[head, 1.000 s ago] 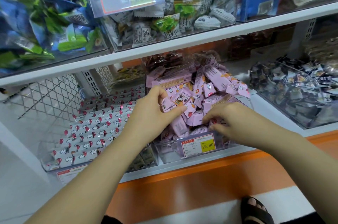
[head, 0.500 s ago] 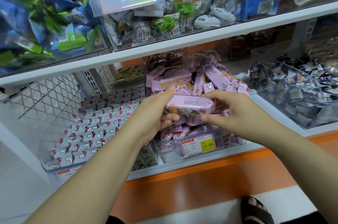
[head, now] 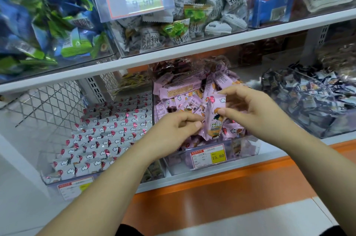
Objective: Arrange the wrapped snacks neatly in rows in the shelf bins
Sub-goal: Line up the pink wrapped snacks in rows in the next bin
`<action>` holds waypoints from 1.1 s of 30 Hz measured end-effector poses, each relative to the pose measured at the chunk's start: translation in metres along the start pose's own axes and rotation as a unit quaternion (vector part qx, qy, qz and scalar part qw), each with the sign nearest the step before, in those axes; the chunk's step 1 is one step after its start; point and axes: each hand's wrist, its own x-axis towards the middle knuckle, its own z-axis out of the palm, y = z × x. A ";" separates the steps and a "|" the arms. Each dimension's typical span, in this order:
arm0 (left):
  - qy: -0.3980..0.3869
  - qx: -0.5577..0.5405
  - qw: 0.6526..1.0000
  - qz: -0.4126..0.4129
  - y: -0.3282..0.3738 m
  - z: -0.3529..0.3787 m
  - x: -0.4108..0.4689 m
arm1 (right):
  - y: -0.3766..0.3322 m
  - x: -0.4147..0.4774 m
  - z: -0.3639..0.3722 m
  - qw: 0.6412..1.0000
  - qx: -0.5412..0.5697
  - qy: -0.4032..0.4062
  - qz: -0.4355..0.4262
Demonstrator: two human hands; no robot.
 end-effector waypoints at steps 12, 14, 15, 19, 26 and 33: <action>-0.108 0.126 0.985 -0.054 0.003 0.018 0.011 | 0.013 -0.004 0.000 0.978 -0.193 -0.074 -0.039; -0.092 0.151 0.982 -0.068 0.007 0.022 0.014 | 0.012 -0.006 -0.009 0.977 -0.203 -0.067 -0.016; -0.080 0.137 0.984 -0.078 0.008 0.023 0.016 | 0.012 -0.007 -0.012 0.975 -0.209 -0.067 -0.006; -0.067 0.155 0.981 -0.093 0.012 0.024 0.023 | 0.014 -0.011 -0.012 0.965 -0.230 -0.122 0.029; -0.057 0.225 0.968 -0.091 0.016 0.029 0.036 | 0.019 -0.013 -0.012 0.945 -0.269 -0.185 0.020; -0.083 0.216 0.963 -0.138 0.024 0.031 0.033 | 0.021 -0.015 -0.013 0.947 -0.258 -0.190 0.020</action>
